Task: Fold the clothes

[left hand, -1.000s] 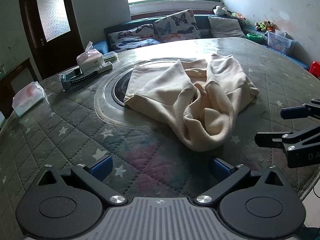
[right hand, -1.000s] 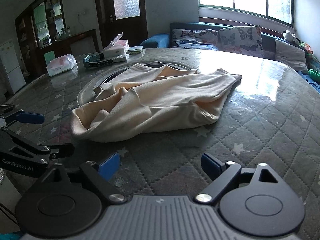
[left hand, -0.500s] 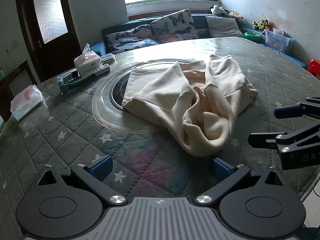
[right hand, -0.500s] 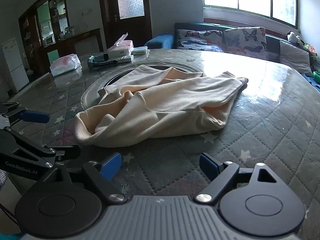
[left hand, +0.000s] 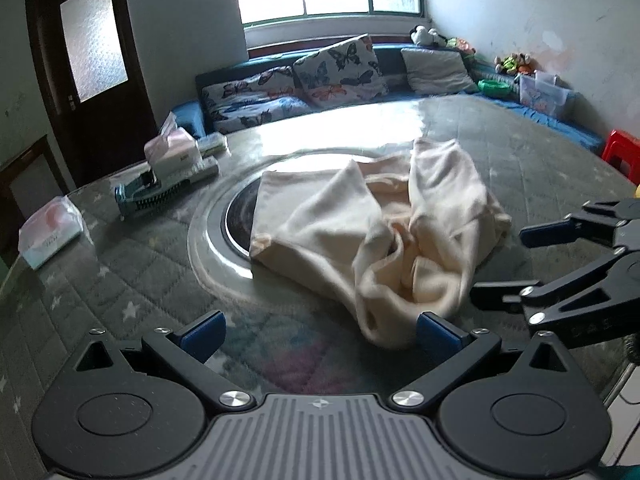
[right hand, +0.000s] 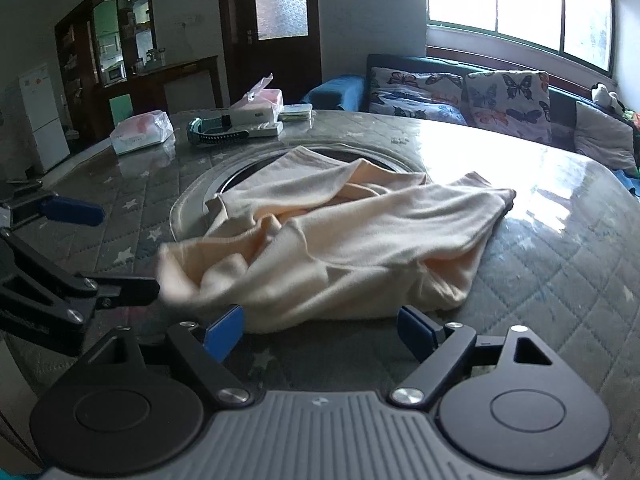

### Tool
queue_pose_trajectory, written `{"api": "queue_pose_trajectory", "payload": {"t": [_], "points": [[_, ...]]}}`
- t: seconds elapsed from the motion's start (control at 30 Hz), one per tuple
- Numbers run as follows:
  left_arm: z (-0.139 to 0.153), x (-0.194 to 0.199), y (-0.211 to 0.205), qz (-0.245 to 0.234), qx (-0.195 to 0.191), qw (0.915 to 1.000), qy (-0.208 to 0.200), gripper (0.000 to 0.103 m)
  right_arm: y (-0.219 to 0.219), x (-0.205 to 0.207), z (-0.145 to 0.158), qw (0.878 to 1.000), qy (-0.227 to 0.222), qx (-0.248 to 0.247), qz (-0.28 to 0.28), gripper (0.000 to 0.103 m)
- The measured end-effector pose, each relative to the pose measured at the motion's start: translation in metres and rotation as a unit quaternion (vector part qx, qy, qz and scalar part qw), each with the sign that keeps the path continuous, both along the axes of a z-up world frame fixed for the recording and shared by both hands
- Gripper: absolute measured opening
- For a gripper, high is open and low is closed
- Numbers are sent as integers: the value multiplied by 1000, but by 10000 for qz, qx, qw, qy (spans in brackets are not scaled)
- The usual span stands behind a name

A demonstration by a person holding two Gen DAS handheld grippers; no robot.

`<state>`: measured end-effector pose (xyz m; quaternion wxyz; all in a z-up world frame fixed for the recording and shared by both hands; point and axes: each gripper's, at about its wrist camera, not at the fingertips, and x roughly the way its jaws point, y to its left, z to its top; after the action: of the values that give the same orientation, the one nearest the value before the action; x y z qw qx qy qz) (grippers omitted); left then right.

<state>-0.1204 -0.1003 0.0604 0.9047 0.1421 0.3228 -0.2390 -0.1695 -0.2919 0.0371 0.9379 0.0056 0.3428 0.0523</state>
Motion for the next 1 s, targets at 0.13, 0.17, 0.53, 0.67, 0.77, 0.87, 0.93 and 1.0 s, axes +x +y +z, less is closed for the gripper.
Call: {"api": "queue_pose_trajectory", "payload": {"t": [0.13, 0.17, 0.53, 0.67, 0.77, 0.87, 0.93, 1.0], "points": [[13, 7, 1, -63, -21, 9998, -177, 103, -4, 7, 6, 10000, -42, -33, 25, 86], [16, 11, 1, -59, -20, 9998, -198, 103, -6, 9, 8, 10000, -48, -40, 31, 86], [18, 58, -27, 44, 63, 9995, -295, 102, -31, 41, 18, 9995, -73, -13, -293, 84], [15, 72, -40, -1, 92, 9995, -297, 100, -40, 51, 19, 9993, -49, 84, -353, 80], [13, 81, -50, -64, 128, 9994, -328, 98, -44, 59, 19, 9993, -35, 87, -366, 79], [10, 93, -59, -114, 149, 9993, -317, 97, -50, 67, 18, 9991, 17, 118, -402, 78], [8, 102, -65, -149, 158, 9993, -301, 96, -53, 72, 17, 9990, 55, 132, -418, 78], [6, 111, -71, -202, 171, 9992, -295, 95, -58, 78, 15, 9989, 106, 151, -429, 78]]}}
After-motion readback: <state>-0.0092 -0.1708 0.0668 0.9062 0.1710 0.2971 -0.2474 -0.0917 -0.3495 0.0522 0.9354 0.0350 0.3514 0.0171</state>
